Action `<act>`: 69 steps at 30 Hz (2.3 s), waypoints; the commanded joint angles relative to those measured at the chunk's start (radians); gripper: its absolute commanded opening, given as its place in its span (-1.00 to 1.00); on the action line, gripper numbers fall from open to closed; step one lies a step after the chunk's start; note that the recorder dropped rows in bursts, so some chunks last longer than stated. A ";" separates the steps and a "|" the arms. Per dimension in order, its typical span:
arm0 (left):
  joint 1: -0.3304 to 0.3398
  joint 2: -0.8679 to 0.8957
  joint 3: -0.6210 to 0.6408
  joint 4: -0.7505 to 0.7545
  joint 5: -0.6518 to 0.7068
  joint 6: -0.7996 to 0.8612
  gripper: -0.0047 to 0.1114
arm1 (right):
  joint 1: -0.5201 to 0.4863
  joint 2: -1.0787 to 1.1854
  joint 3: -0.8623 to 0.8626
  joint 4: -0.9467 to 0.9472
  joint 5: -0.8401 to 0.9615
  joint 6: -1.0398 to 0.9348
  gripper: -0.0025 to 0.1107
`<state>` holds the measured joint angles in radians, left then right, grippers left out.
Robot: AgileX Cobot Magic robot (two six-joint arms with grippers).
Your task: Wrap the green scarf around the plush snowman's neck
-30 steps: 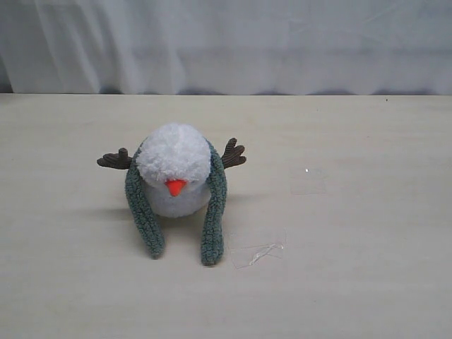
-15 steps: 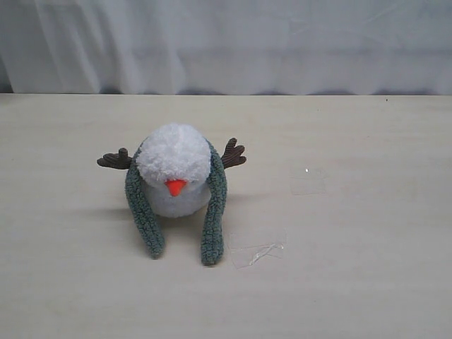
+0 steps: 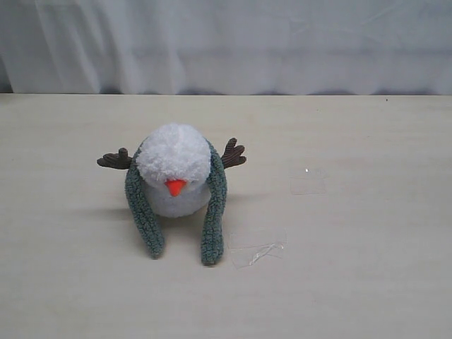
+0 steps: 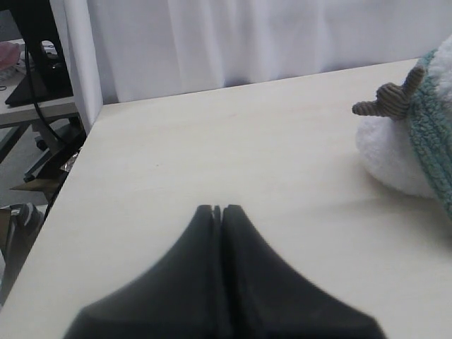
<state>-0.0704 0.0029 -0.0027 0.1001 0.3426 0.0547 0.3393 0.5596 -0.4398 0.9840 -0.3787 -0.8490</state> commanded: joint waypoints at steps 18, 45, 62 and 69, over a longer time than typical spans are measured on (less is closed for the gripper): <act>-0.006 -0.003 0.003 -0.006 -0.012 -0.004 -0.92 | 0.001 -0.260 0.070 -1.111 0.131 0.703 -0.88; -0.006 -0.003 0.003 -0.006 -0.012 -0.004 -0.92 | -0.356 -0.560 0.440 -1.022 -0.001 0.730 -0.88; -0.006 -0.003 0.003 -0.006 -0.012 -0.004 -0.92 | -0.373 -0.560 0.440 -1.073 0.497 0.759 -0.88; -0.006 -0.003 0.003 -0.006 -0.012 -0.004 -0.92 | -0.373 -0.560 0.440 -1.046 0.700 0.863 -0.88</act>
<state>-0.0704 0.0029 -0.0027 0.1001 0.3426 0.0547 -0.0255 0.0047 -0.0010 -0.0652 0.3131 -0.0261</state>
